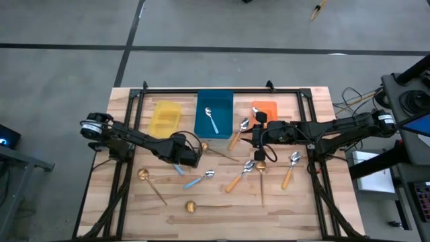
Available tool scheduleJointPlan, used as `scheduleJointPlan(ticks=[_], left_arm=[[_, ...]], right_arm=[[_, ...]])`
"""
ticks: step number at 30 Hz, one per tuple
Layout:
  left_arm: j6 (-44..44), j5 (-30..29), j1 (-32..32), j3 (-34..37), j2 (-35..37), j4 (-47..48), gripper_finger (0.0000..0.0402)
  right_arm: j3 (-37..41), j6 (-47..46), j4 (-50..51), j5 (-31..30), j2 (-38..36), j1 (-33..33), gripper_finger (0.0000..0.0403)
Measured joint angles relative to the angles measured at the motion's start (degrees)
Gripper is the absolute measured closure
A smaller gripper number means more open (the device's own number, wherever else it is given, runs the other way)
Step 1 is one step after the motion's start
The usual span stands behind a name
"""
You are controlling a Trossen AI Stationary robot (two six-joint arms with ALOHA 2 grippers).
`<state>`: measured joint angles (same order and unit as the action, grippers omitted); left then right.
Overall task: Sort silverware by color (type)
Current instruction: Put the blue spoon into the blue bin
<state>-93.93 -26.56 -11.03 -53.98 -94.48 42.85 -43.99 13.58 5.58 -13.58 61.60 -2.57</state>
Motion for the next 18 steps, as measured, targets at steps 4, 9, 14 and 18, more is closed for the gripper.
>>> scheduleJointPlan(ticks=[4, 9, 14, 18], left_arm=[[0.0, 0.0, 0.0, 0.0, 0.0, 0.1, 0.0401], [0.1, -0.1, 0.0, 0.1, 0.0, 0.1, 0.0401], [0.0, -0.1, 0.0, 0.5, 0.0, 0.6, 0.0378], [-1.7, -0.2, 0.0, 1.1, 0.0, 1.1, 0.0344]], right_arm=[[0.0, 0.1, 0.0, 0.0, 0.0, 0.0, 0.0303], [0.0, 0.1, -0.1, 0.0, 0.0, 0.0, 0.0303], [0.1, 0.1, -0.1, 0.0, 0.0, 0.0, 0.0303], [0.2, 0.1, -0.1, 0.0, 0.0, 0.0, 0.0303]])
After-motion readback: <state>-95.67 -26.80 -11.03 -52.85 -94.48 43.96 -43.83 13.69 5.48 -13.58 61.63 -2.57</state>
